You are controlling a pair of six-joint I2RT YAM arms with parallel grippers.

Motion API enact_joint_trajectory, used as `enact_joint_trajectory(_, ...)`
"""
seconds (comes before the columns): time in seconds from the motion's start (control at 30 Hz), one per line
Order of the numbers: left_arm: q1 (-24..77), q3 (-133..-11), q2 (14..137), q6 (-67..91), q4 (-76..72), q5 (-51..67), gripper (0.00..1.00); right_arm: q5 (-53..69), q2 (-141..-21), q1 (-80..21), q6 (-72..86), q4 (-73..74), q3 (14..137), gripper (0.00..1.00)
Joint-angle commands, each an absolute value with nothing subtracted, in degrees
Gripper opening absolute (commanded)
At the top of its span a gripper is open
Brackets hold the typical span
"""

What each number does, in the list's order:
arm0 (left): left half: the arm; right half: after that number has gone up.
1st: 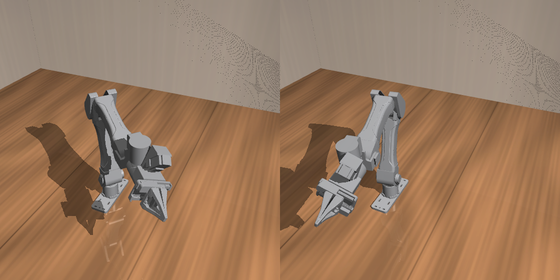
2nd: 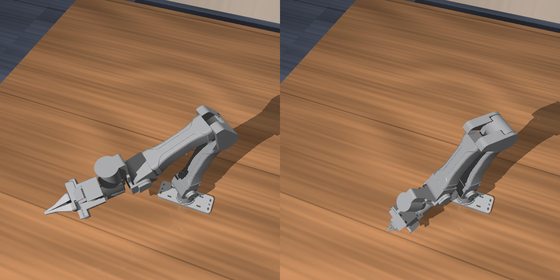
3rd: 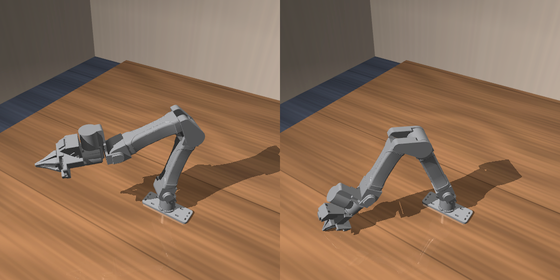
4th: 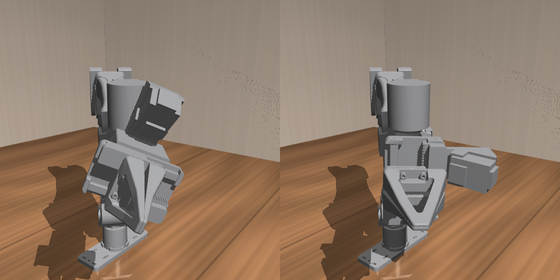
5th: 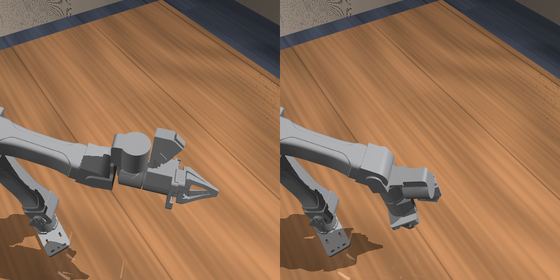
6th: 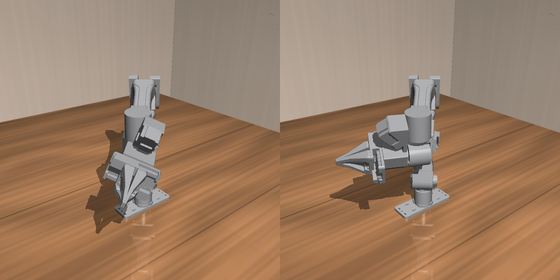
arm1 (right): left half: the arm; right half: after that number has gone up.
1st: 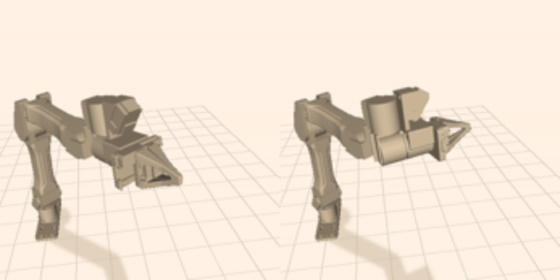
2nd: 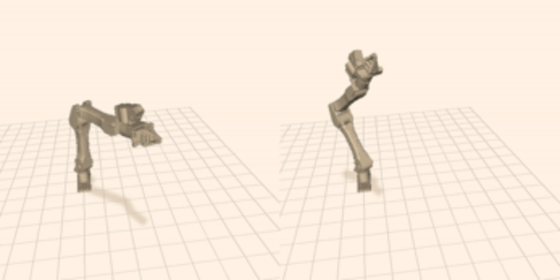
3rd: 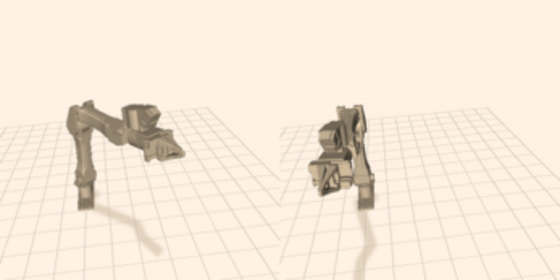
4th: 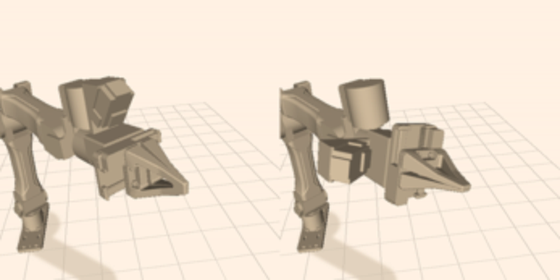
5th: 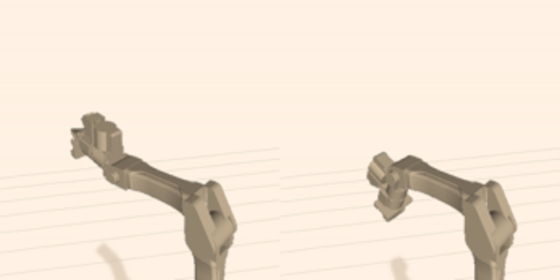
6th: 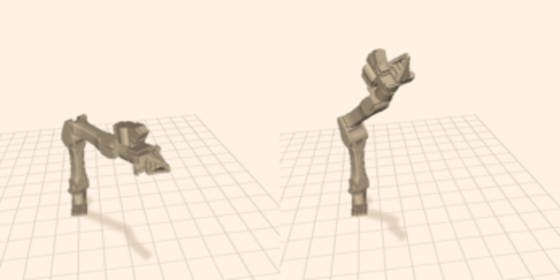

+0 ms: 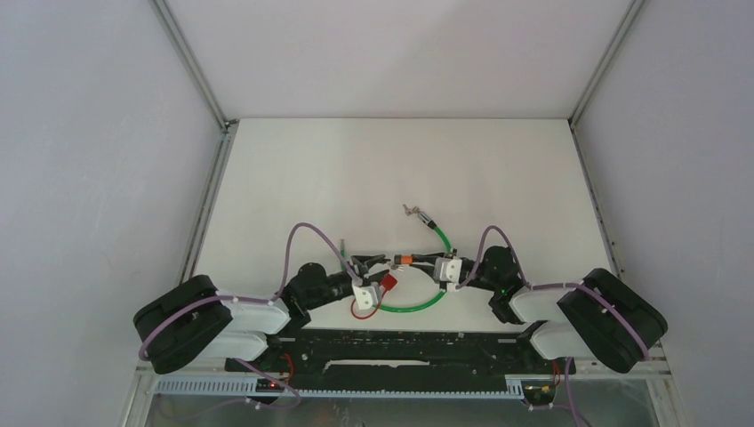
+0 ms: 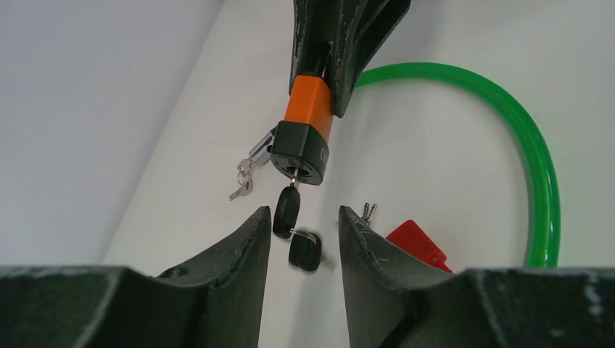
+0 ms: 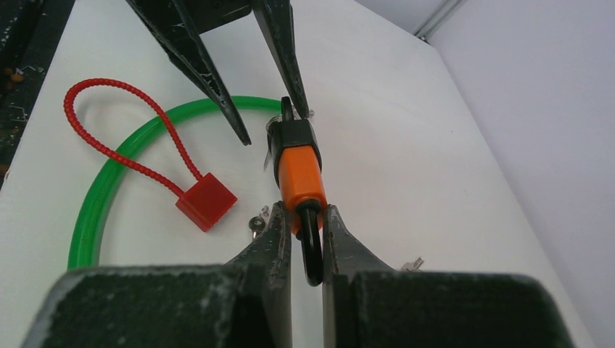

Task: Lock with the key
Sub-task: Lock the lock.

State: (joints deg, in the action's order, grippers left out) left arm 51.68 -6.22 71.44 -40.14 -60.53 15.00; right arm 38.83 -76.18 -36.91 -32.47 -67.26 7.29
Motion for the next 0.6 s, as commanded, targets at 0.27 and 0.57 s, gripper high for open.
enact_joint_trajectory(0.27,51.61,-10.14,69.96,-41.79,-56.01,17.40,0.30,40.61,-73.41,-39.37,-38.93,-62.35,11.07,0.00)
enact_joint_trajectory(0.57,51.68,-11.22,70.22,-42.89,-52.94,17.92,0.29,41.30,-73.13,-39.34,-39.20,-62.58,10.90,0.00)
